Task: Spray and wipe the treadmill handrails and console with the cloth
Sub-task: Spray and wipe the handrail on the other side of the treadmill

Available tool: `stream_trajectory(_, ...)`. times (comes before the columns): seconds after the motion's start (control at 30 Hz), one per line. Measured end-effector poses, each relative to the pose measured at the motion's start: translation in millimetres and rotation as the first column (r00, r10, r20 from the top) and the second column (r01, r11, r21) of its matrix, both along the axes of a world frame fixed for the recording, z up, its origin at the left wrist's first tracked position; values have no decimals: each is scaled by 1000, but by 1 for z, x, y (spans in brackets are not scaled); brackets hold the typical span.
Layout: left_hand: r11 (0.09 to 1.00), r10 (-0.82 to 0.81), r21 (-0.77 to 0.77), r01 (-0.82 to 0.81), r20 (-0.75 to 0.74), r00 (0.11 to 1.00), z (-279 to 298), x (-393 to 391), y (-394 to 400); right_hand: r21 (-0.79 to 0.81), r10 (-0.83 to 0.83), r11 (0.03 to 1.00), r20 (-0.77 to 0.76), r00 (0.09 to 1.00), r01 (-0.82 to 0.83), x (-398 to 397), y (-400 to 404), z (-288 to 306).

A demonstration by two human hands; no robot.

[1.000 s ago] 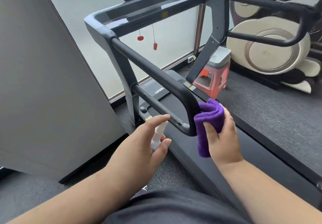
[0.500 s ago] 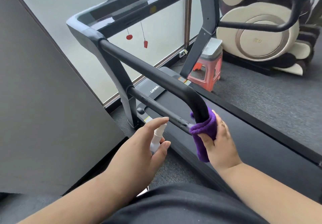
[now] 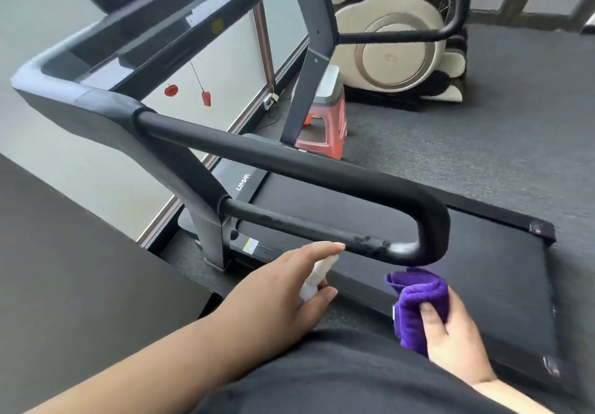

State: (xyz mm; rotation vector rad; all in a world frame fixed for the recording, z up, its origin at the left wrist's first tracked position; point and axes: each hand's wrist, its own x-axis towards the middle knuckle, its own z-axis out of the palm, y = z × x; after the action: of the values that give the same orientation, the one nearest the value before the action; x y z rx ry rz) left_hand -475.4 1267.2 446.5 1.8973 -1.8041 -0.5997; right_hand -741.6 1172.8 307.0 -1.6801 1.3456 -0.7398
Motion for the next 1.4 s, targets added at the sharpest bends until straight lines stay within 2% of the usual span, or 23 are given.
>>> stream_trajectory(0.1,998,-66,-10,66,-41,997,-10,31,-3,-105,171,981,54,984,-165,29,22,17)
stream_trajectory(0.2,989,-150,-8,150,-60,987,-16,48,-5,-229,227,945,-58,972,-234,51,24,31)
stream_trajectory(0.3,975,-220,-19,219,-53,974,-15,60,-7,-478,24,868,-223,974,-131,68,19,45)
stream_trajectory(0.37,972,-234,-41,232,-59,970,-14,69,-8,-671,-80,723,-320,944,-166,84,13,53)
stream_trajectory(0.43,970,-238,-63,234,-62,969,-15,76,-8,-759,-166,599,-430,887,-256,100,0,59)
stream_trajectory(0.5,970,-236,-76,231,-64,970,-17,81,-7,-728,-230,596,-560,796,-339,112,-17,63)
stream_trajectory(0.63,975,-210,-87,203,-72,975,-21,89,-3,-392,-160,844,-836,525,-367,126,-40,58)
stream_trajectory(0.7,981,-181,-87,175,-79,980,-22,93,0,-295,-110,873,-895,433,-389,128,-38,48)
stream_trajectory(0.93,997,-62,-64,52,-159,985,-32,109,13,-234,-40,878,-905,423,-417,146,-44,42)
stream_trajectory(1.03,998,-38,-61,28,-172,984,-34,109,13,-215,11,876,-886,463,-431,165,-49,45)
stream_trajectory(1.13,997,-14,-80,-1,-187,982,-38,104,8,-208,103,855,-829,549,-476,206,-53,46)
stream_trajectory(1.3,994,-20,-106,-7,-243,970,-42,95,-1,-129,237,793,-835,496,-596,235,-57,44)
stream_trajectory(1.4,993,-24,-119,-9,-277,960,-43,96,-3,-103,234,831,-827,511,-547,201,-64,50)
